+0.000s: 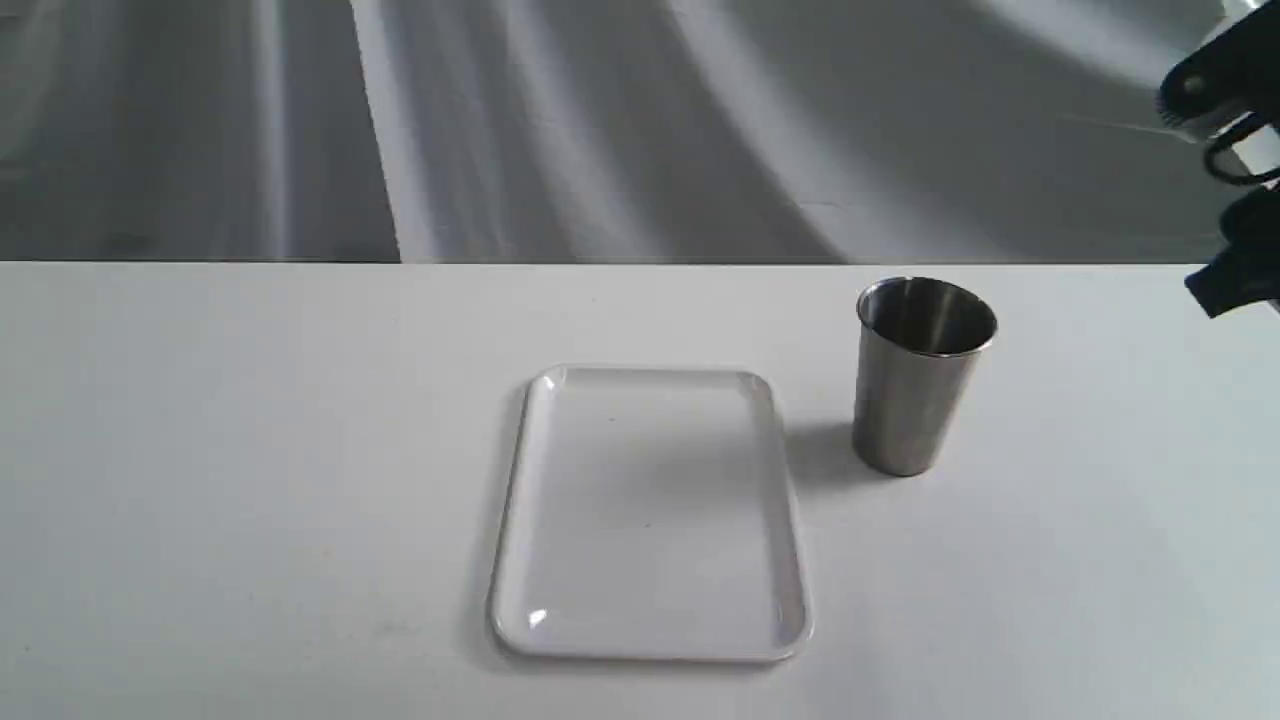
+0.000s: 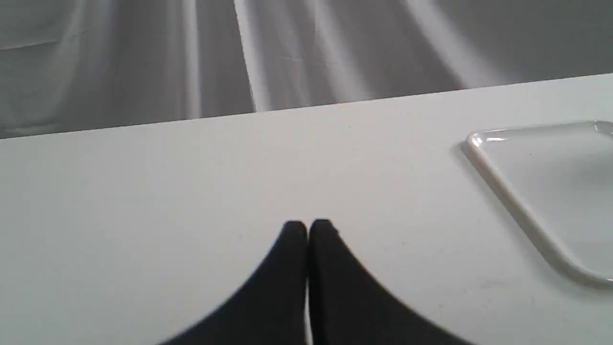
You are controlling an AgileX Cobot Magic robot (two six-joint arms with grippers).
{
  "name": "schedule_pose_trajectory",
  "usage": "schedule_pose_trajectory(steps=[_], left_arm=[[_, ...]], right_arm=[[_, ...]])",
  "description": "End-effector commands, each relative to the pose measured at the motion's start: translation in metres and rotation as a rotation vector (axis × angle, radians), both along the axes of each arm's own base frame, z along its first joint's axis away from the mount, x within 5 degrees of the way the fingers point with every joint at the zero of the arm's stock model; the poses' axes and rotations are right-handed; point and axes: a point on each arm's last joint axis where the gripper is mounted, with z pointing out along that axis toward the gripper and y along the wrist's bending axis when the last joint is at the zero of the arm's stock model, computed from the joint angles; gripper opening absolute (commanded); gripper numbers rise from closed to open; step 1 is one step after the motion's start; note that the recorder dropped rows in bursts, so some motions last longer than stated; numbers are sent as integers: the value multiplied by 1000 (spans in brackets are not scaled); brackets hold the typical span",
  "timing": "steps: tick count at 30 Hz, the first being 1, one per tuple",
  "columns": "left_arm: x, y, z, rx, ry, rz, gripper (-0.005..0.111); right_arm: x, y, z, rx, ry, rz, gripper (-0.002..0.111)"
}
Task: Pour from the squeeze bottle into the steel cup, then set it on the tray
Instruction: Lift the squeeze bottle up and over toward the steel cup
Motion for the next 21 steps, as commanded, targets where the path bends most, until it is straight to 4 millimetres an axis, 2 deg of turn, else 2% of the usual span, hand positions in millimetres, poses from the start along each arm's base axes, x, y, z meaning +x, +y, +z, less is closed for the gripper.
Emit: schedule_pose_trajectory(steps=[1, 11, 21], left_arm=[[0, 0, -1, -6, -5, -5, 0], [0, 0, -1, -3, -5, -6, 0], [0, 0, -1, -5, -5, -5, 0]], right_arm=[[13, 2, 2, -154, 53, -19, 16], [35, 4, -32, -270, 211, -17, 16], [51, 19, -58, -386, 282, 58, 16]])
